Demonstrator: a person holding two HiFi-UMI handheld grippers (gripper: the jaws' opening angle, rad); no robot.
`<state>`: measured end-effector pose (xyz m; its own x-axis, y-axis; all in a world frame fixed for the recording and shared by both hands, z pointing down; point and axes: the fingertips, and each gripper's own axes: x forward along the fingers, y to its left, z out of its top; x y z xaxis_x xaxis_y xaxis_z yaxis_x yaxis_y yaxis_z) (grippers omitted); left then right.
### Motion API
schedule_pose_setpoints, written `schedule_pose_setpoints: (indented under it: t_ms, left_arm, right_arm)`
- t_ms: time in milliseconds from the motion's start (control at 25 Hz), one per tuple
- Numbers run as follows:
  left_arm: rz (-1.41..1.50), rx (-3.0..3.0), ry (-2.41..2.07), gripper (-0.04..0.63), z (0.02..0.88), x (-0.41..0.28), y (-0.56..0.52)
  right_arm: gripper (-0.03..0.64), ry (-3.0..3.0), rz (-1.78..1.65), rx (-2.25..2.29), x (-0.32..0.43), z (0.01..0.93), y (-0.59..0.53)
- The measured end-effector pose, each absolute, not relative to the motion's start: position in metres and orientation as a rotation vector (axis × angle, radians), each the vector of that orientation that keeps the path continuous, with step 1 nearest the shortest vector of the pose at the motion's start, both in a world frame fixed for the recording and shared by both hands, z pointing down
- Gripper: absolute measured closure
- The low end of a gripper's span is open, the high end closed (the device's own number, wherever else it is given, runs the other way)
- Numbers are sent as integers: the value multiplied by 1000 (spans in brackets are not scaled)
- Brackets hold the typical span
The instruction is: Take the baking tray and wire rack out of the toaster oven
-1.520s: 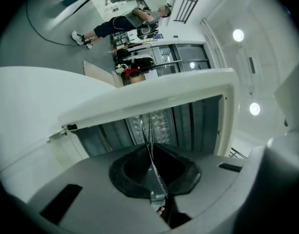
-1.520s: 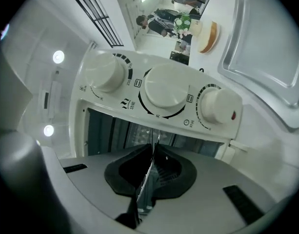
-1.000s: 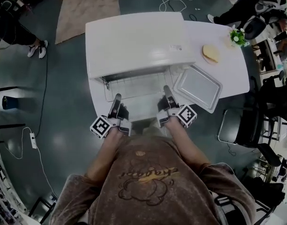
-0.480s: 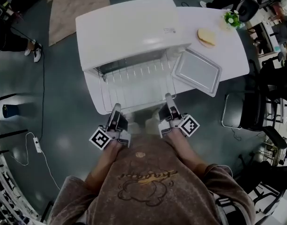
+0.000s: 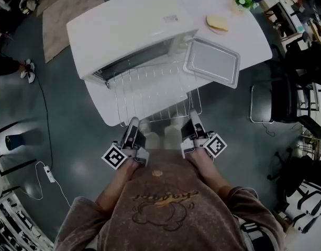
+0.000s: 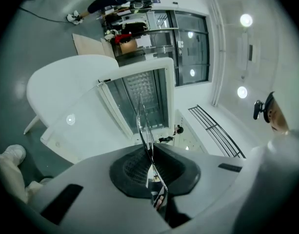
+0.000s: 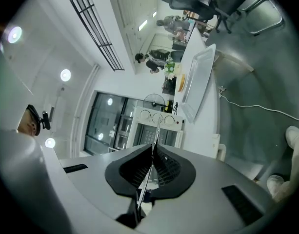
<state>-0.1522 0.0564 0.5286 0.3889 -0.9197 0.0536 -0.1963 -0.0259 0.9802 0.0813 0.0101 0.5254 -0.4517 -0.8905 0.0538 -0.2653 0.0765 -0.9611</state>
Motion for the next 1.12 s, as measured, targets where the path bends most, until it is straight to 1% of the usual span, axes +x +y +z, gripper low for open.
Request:
schedule_pose_setpoints:
  t_ms: [200, 440, 640, 880, 1120]
  left_arm:
    - [-705, 1583, -907, 586, 528, -122, 34]
    - [-571, 1653, -719, 586, 533, -47, 14]
    - [-451, 1682, -588, 586, 534, 2, -1]
    - [-365, 1707, -548, 586, 539, 55, -38]
    - [-322, 1708, -574, 586, 557, 88, -74]
  right_arm:
    - [607, 1690, -1293, -1255, 116, 520, 27]
    - [607, 1546, -1176, -1423, 188, 526, 57]
    - [607, 1434, -1093, -1506, 227, 525, 78]
    - [606, 1463, -1094, -1598, 275, 531, 58]
    - [606, 1347, -1176, -1633, 308, 558, 32]
